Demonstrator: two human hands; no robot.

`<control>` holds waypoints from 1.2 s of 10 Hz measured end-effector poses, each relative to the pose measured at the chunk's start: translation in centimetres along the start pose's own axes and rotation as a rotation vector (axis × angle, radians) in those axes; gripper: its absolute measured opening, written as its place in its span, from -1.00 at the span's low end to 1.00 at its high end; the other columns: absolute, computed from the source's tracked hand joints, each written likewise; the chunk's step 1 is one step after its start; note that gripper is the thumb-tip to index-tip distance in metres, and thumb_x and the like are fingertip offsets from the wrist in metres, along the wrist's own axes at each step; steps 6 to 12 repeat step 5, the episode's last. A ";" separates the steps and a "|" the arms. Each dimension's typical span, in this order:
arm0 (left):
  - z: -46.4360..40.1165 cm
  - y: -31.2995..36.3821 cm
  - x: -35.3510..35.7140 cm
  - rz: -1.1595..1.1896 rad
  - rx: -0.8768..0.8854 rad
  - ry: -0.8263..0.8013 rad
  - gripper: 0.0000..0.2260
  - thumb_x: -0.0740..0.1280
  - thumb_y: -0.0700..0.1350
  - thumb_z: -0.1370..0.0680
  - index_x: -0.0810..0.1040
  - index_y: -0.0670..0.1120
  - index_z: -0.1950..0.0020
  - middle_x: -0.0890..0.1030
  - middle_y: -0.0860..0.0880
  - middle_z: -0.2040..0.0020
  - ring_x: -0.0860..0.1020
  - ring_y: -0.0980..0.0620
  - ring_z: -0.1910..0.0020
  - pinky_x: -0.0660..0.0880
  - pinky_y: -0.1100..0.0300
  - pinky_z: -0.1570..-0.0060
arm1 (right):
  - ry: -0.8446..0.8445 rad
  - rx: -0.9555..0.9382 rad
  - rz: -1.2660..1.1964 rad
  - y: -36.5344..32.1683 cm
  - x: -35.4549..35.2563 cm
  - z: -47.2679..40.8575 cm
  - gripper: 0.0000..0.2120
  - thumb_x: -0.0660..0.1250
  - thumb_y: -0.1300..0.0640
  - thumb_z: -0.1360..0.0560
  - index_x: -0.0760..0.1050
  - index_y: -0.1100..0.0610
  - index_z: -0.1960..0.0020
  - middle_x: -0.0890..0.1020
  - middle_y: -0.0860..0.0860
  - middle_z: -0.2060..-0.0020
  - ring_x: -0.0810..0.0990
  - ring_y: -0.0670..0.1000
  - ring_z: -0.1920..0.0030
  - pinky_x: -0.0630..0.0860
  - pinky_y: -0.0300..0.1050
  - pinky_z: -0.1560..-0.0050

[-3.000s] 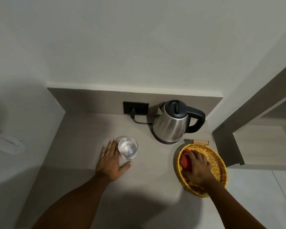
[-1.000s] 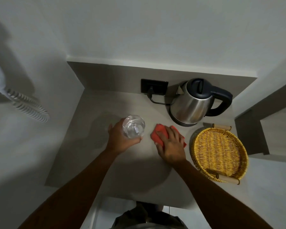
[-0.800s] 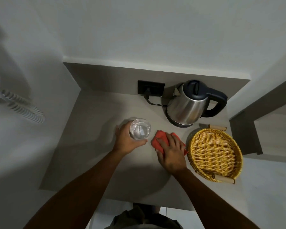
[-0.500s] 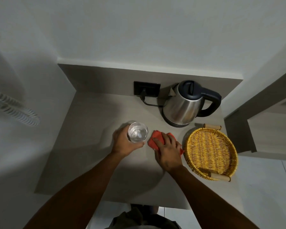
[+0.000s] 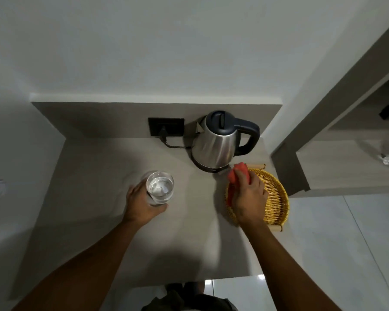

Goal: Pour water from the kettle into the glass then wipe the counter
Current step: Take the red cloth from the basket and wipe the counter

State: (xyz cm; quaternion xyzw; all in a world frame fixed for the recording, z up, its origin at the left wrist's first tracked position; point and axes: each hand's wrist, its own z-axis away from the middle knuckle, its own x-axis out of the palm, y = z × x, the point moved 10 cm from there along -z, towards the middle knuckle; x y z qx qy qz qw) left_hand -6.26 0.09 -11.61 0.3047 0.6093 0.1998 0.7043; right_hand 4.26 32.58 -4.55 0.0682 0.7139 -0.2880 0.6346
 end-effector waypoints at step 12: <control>0.6 1.2 -1.0 0.222 0.051 -0.006 -0.17 0.70 -0.06 -0.10 0.48 0.08 -0.32 0.64 0.09 -0.21 0.61 0.13 -0.19 0.53 -0.11 -0.30 | -0.112 0.071 0.024 0.4 2.9 0.2 -0.35 -0.16 -0.35 -0.55 0.04 -0.04 -0.54 0.06 0.16 -0.56 -0.07 0.26 -0.53 -0.18 0.38 -0.42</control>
